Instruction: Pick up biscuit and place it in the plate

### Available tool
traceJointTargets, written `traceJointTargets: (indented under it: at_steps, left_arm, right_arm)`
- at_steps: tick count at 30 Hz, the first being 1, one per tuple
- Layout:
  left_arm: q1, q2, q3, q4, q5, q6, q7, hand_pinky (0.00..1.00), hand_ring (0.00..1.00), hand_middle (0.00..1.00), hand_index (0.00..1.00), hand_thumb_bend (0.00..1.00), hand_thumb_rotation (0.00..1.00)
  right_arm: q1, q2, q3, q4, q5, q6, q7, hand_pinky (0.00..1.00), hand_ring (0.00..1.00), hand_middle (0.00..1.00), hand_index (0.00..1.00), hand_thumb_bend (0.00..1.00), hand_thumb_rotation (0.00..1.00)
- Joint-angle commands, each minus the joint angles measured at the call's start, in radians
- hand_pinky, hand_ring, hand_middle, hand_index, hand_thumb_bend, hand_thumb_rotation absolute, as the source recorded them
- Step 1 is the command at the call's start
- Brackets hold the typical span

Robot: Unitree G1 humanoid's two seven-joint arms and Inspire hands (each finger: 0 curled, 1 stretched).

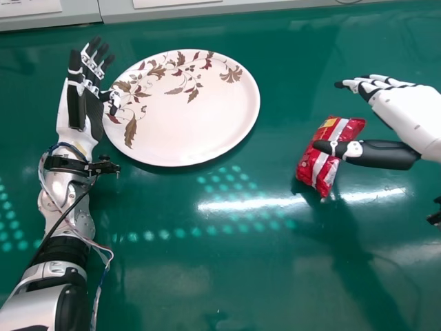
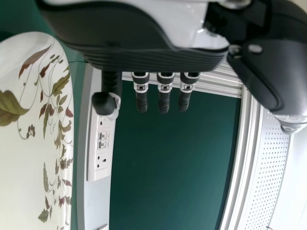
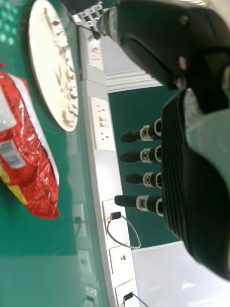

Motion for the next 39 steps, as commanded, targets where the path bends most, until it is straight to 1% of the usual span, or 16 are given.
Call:
traceJointTargets:
  at_steps: [1, 5, 9, 11, 16, 19, 22, 24, 28, 32, 34, 36, 39]
  left_arm:
    - [0.076, 0.001, 0.012, 0.029, -0.006, 0.007, 0.002, 0.00, 1.00, 1.00, 1.00, 1.00, 0.96]
    - [0.074, 0.006, 0.005, 0.037, 0.007, -0.002, 0.005, 0.00, 1.00, 1.00, 1.00, 1.00, 0.97]
    - [0.071, 0.010, 0.003, 0.040, 0.019, 0.004, 0.016, 0.00, 1.00, 1.00, 1.00, 1.00, 0.98]
    - [0.067, 0.011, 0.005, 0.049, 0.018, -0.001, 0.008, 0.00, 1.00, 1.00, 1.00, 1.00, 0.97]
    - [0.067, 0.011, 0.003, 0.050, 0.026, -0.005, 0.013, 0.00, 1.00, 1.00, 1.00, 1.00, 0.97]
    - [0.067, 0.013, 0.004, 0.054, 0.023, -0.008, 0.002, 0.00, 1.00, 1.00, 1.00, 1.00, 0.98]
    - [0.069, 0.015, 0.000, 0.054, 0.033, -0.013, 0.011, 0.00, 1.00, 1.00, 1.00, 1.00, 0.99]
    - [0.072, 0.013, 0.000, 0.045, 0.036, -0.008, 0.019, 0.00, 1.00, 1.00, 1.00, 1.00, 0.99]
    - [0.070, 0.015, 0.009, 0.060, 0.025, -0.013, -0.006, 0.00, 1.00, 1.00, 1.00, 1.00, 0.98]
    - [0.074, 0.015, 0.007, 0.054, 0.033, -0.014, 0.000, 0.00, 1.00, 1.00, 1.00, 1.00, 0.98]
    - [0.079, 0.014, 0.004, 0.049, 0.040, -0.021, 0.008, 0.00, 1.00, 1.00, 1.00, 1.00, 0.99]
    - [0.083, 0.009, 0.004, 0.038, 0.037, -0.012, 0.013, 0.00, 1.00, 1.00, 1.00, 1.00, 0.98]
    - [0.084, 0.006, 0.006, 0.031, 0.027, 0.000, 0.008, 0.00, 1.00, 1.00, 1.00, 1.00, 0.98]
  right_arm:
    - [-0.009, -0.037, -0.018, -0.021, -0.004, 0.000, 0.029, 0.89, 1.00, 1.00, 1.00, 1.00, 0.36]
    - [-0.019, -0.085, -0.035, -0.043, 0.003, 0.013, 0.092, 0.88, 1.00, 1.00, 1.00, 1.00, 0.35]
    - [-0.031, -0.128, -0.042, -0.037, -0.003, -0.015, 0.116, 0.85, 1.00, 1.00, 1.00, 1.00, 0.34]
    - [-0.041, -0.147, -0.042, -0.025, -0.003, -0.034, 0.122, 0.84, 0.99, 1.00, 1.00, 1.00, 0.33]
    - [-0.074, -0.204, -0.021, -0.007, -0.021, -0.080, 0.144, 0.84, 1.00, 1.00, 1.00, 1.00, 0.28]
    - [-0.098, -0.239, 0.000, 0.023, -0.046, -0.149, 0.127, 0.83, 0.99, 1.00, 1.00, 1.00, 0.26]
    - [-0.126, -0.271, 0.029, 0.065, -0.074, -0.225, 0.110, 0.84, 1.00, 1.00, 0.99, 1.00, 0.24]
    - [-0.146, -0.286, 0.050, 0.087, -0.105, -0.269, 0.094, 0.85, 1.00, 1.00, 0.98, 1.00, 0.25]
    - [-0.185, -0.313, 0.096, 0.115, -0.181, -0.335, 0.083, 0.86, 1.00, 1.00, 0.98, 1.00, 0.25]
    - [-0.225, -0.337, 0.141, 0.137, -0.255, -0.398, 0.065, 0.83, 1.00, 1.00, 0.99, 1.00, 0.28]
    - [-0.239, -0.343, 0.157, 0.150, -0.272, -0.426, 0.056, 0.84, 1.00, 1.00, 1.00, 1.00, 0.29]
    - [-0.251, -0.348, 0.170, 0.165, -0.283, -0.454, 0.046, 0.86, 1.00, 1.00, 1.00, 1.00, 0.28]
    - [-0.270, -0.351, 0.184, 0.186, -0.302, -0.493, 0.021, 0.85, 1.00, 1.00, 1.00, 1.00, 0.27]
